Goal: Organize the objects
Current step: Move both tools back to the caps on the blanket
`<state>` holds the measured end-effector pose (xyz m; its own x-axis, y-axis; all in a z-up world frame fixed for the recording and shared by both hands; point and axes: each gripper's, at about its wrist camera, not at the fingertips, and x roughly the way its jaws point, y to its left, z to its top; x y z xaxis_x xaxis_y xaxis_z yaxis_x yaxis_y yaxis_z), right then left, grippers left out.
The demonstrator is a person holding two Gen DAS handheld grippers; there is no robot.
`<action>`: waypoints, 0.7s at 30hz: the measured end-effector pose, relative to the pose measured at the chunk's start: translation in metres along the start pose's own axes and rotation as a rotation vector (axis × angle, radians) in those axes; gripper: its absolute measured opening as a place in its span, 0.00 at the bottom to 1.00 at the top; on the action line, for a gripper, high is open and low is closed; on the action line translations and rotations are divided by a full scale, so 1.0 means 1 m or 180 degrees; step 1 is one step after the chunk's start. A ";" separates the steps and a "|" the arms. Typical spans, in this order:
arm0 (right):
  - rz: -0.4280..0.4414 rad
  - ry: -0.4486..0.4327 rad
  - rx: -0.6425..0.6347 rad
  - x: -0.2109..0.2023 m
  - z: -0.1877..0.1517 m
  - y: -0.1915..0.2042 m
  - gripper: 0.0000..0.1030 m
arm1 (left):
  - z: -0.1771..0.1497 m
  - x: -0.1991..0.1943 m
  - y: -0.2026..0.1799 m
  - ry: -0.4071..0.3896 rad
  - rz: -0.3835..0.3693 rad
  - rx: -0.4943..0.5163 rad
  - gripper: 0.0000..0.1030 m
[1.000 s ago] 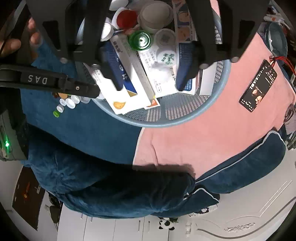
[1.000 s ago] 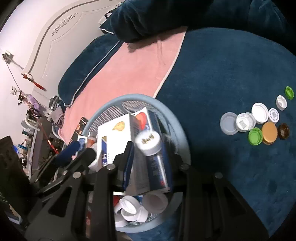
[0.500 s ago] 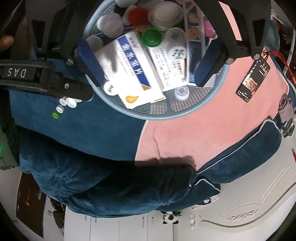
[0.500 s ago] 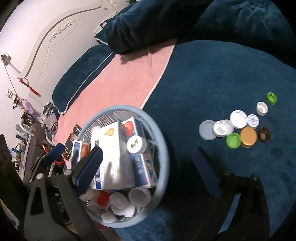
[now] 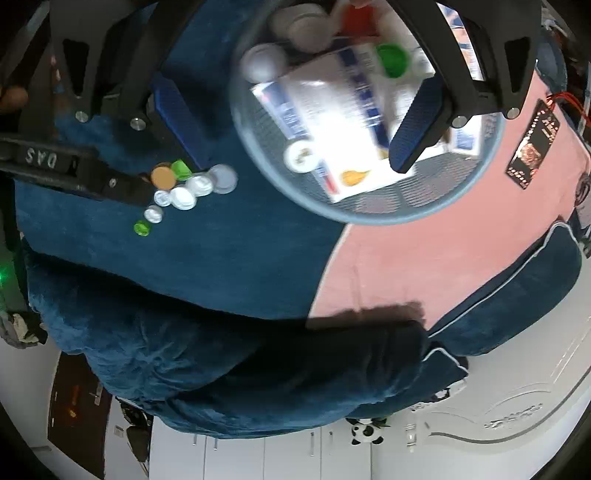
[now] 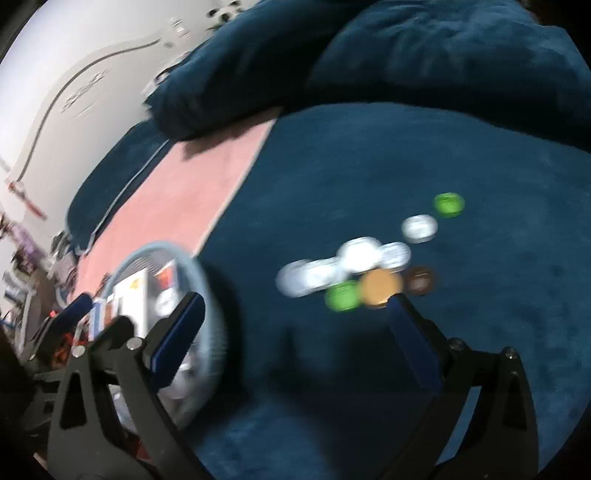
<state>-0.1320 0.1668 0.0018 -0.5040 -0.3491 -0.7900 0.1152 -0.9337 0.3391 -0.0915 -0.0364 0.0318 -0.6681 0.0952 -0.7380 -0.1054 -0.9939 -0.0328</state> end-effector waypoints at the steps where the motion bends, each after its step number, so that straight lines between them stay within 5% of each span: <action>1: -0.0057 -0.0017 0.0041 -0.002 0.002 -0.010 0.97 | 0.002 0.002 -0.007 0.0007 -0.0025 -0.0003 0.96; 8: -0.0363 -0.0103 0.0674 -0.025 0.007 -0.092 0.97 | 0.000 0.026 -0.087 0.0049 -0.0378 0.0317 0.96; 12: -0.0510 -0.0059 0.0743 -0.025 0.000 -0.114 0.96 | -0.008 0.063 -0.126 0.0301 -0.0483 0.0446 0.96; 21: -0.0488 0.0118 0.0661 -0.019 -0.013 -0.134 0.96 | -0.039 0.133 -0.144 0.0820 -0.0971 0.0204 0.85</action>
<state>-0.1264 0.2974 -0.0351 -0.4699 -0.2111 -0.8571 -0.1403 -0.9408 0.3087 -0.1362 0.1175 -0.0879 -0.3933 0.3600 -0.8460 -0.3214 -0.9159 -0.2404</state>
